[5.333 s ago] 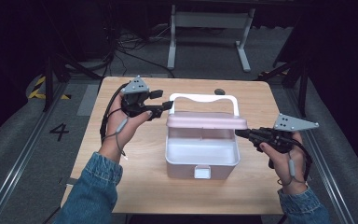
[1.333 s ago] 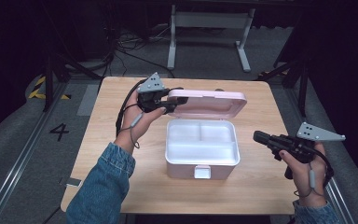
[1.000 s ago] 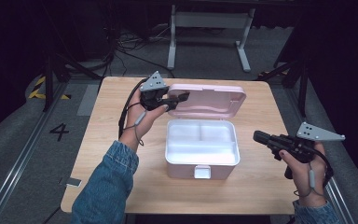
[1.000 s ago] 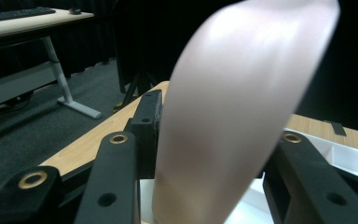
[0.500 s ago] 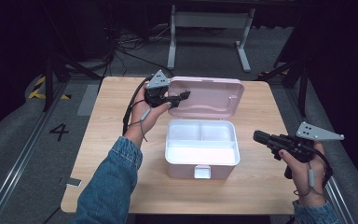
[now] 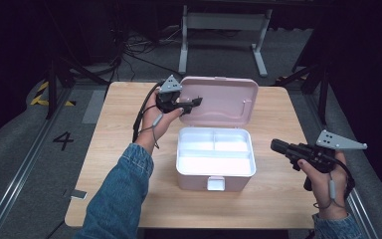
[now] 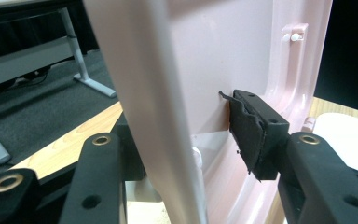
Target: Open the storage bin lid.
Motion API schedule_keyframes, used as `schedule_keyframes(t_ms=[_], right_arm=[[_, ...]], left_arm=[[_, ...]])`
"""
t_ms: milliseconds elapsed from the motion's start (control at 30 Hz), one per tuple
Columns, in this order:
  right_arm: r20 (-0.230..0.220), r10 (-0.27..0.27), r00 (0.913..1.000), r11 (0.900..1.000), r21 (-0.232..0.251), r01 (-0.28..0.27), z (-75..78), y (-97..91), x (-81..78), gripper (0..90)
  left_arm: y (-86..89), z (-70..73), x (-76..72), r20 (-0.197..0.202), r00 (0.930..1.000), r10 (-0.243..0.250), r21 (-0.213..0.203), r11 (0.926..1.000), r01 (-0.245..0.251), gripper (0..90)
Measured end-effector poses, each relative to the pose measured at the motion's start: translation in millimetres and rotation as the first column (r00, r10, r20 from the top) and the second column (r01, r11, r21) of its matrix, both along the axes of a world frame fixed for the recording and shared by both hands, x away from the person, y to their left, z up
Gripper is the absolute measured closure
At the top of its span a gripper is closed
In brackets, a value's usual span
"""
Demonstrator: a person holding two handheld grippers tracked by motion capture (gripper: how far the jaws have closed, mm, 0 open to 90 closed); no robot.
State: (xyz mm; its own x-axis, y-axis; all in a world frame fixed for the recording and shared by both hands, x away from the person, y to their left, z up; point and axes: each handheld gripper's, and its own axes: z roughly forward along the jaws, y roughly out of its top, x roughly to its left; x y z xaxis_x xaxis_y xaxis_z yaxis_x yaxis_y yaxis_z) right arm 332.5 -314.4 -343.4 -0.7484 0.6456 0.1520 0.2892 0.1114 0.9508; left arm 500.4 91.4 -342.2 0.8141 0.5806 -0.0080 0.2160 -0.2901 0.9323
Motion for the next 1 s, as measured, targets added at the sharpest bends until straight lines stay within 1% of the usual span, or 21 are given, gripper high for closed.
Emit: schedule_keyframes(t_ms=[100, 133, 200, 233, 333, 433, 467, 533, 600, 667, 700, 733, 833, 1000], right_arm=[[0.001, -0.002, 1.0, 1.0, 0.004, 0.002, -0.5, -0.7, 0.4, 84.9], [-0.001, -0.002, 1.0, 1.0, 0.004, 0.002, -0.7, -0.9, 0.6, 84.7], [0.003, -0.002, 1.0, 1.0, 0.0, 0.002, -1.1, -1.3, 1.2, 84.7], [-0.009, -0.003, 1.0, 1.0, 0.002, 0.003, -1.4, -1.5, 1.0, 84.5], [-0.011, -0.005, 0.9999, 1.0, 0.001, 0.005, -2.7, -2.5, 2.3, 84.2], [-0.012, -0.006, 0.9999, 1.0, 0.004, 0.007, -3.0, -2.9, 2.4, 84.1], [-0.016, -0.008, 0.9998, 1.0, 0.003, 0.008, -3.0, -3.1, 2.4, 84.0], [-0.015, -0.005, 0.9999, 1.0, 0.003, 0.005, -3.6, -3.2, 2.9, 83.9], [-0.017, -0.005, 0.9998, 1.0, 0.003, 0.005, -3.9, -3.3, 3.1, 83.9], [-0.025, -0.006, 0.9997, 1.0, 0.004, 0.006, -4.4, -3.5, 3.3, 83.7], [-0.019, -0.007, 0.9998, 1.0, 0.002, 0.007, -4.8, -3.8, 3.9, 83.7], [-0.022, -0.008, 0.9997, 1.0, 0.001, 0.008, -5.0, -4.0, 4.0, 83.7], [-0.027, -0.008, 0.9996, 0.9999, 0.005, 0.008, -5.6, -3.9, 4.3, 83.6], [-0.032, -0.008, 0.9995, 1.0, 0.004, 0.008, -6.9, -4.2, 5.2, 82.9]], left_arm=[[-0.4, -2.4, 3.3, -0.004, 1.0, 0.006, 0.009, 0.9999, -0.006, 49.5], [-1.0, -4.4, 4.8, -0.017, 0.9998, 0.005, 0.007, 1.0, -0.005, 49.1], [-1.1, -5.7, 6.0, -0.017, 0.9998, 0.005, 0.011, 0.9999, -0.005, 48.4], [-1.0, -6.7, 7.3, -0.017, 0.9999, 0.003, 0.015, 0.9999, -0.003, 47.7], [-1.0, -10.2, 11.1, -0.037, 0.9993, 0.005, 0.004, 1.0, -0.005, 47.1], [-0.6, -11.7, 13.2, -0.044, 0.999, 0.005, -0.002, 1.0, -0.005, 46.8], [-0.3, -13.3, 14.6, -0.061, 0.9981, 0.007, -0.01, 0.9999, -0.007, 46.7], [0.1, -14.8, 16.4, -0.072, 0.9974, 0.007, -0.014, 0.9999, -0.008, 46.5], [0.2, -15.6, 17.4, -0.071, 0.9974, 0.011, -0.015, 0.9998, -0.012, 46.1], [0.3, -17.9, 19.8, -0.083, 0.9965, 0.01, -0.02, 0.9997, -0.011, 45.4], [0.4, -18.7, 20.4, -0.087, 0.9962, 0.012, -0.019, 0.9997, -0.014, 45.1], [0.4, -18.7, 20.4, -0.087, 0.9962, 0.012, -0.019, 0.9997, -0.014, 44.8], [0.6, -21.1, 22.2, -0.098, 0.9951, 0.016, -0.016, 0.9997, -0.018, 44.0], [0.8, -26.1, 24.9, -0.136, 0.9903, 0.026, -0.003, 0.9997, -0.026, 41.8]])
